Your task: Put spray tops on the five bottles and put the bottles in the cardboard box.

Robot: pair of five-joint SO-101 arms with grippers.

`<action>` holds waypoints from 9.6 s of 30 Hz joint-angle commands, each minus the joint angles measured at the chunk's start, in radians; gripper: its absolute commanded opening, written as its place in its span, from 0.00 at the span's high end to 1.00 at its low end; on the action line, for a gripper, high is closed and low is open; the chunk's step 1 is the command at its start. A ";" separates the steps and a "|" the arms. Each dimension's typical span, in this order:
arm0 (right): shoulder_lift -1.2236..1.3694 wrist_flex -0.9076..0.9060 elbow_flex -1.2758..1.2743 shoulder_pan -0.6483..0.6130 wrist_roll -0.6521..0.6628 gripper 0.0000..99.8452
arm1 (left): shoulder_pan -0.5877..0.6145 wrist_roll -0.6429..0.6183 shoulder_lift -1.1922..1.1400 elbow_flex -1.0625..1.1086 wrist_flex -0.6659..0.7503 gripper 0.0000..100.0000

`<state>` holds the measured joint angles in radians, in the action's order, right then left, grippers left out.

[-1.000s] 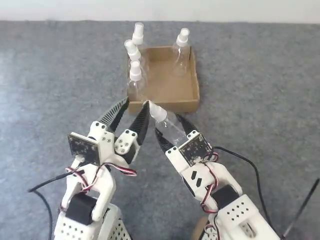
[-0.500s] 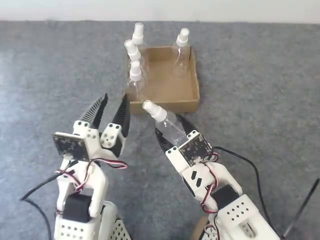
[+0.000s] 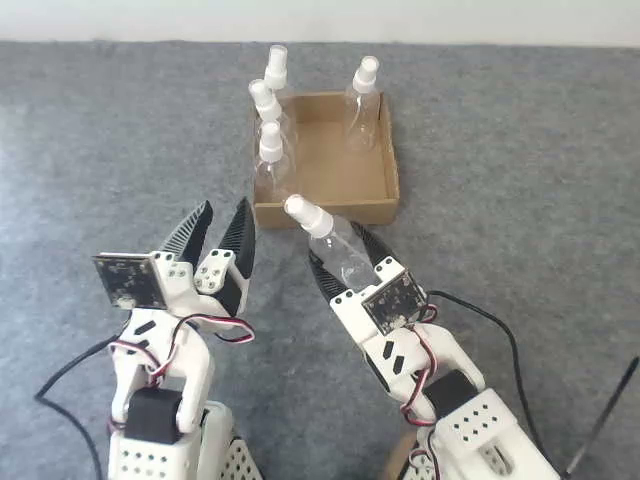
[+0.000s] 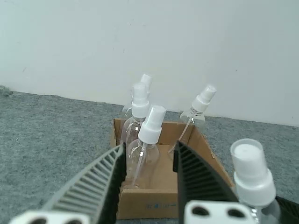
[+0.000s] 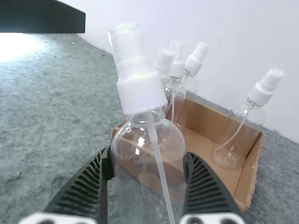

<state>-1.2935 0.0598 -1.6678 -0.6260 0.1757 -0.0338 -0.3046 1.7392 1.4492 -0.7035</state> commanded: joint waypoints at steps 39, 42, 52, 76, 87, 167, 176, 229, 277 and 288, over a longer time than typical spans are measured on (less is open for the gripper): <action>-0.021 0.010 -0.021 -0.093 0.008 0.96 | -0.308 0.203 0.014 0.088 0.078 0.85; -0.021 0.008 -0.021 -0.084 0.008 0.96 | -0.308 0.203 0.014 0.088 0.078 0.85; -0.021 -0.021 -0.021 0.024 0.008 0.96 | -0.308 0.203 0.015 -0.012 -0.097 0.85; -0.021 -0.113 -0.021 0.177 0.008 0.96 | 0.126 0.201 0.084 -0.041 -0.206 0.85; -0.021 -0.134 -0.021 0.179 0.008 0.96 | 0.193 0.210 0.084 0.042 -0.196 0.99; -0.021 -0.424 0.124 0.177 0.008 0.96 | 0.229 0.315 0.081 0.236 -0.557 0.99; -0.021 -0.584 0.232 0.177 0.008 0.96 | 0.229 0.315 0.081 0.236 -0.557 0.99; 0.521 -0.509 0.904 0.168 -0.071 0.96 | 0.229 0.315 0.081 0.236 -0.557 0.99; 1.236 0.343 0.853 0.271 -0.249 0.96 | 0.229 0.315 0.081 0.236 -0.557 0.99; 1.330 0.430 0.856 0.269 -0.244 0.96 | 0.229 0.315 0.081 0.236 -0.557 0.99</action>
<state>0.0368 0.4327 -0.8408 -0.3667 -0.0637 0.1918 0.0069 1.8052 1.6962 -1.2574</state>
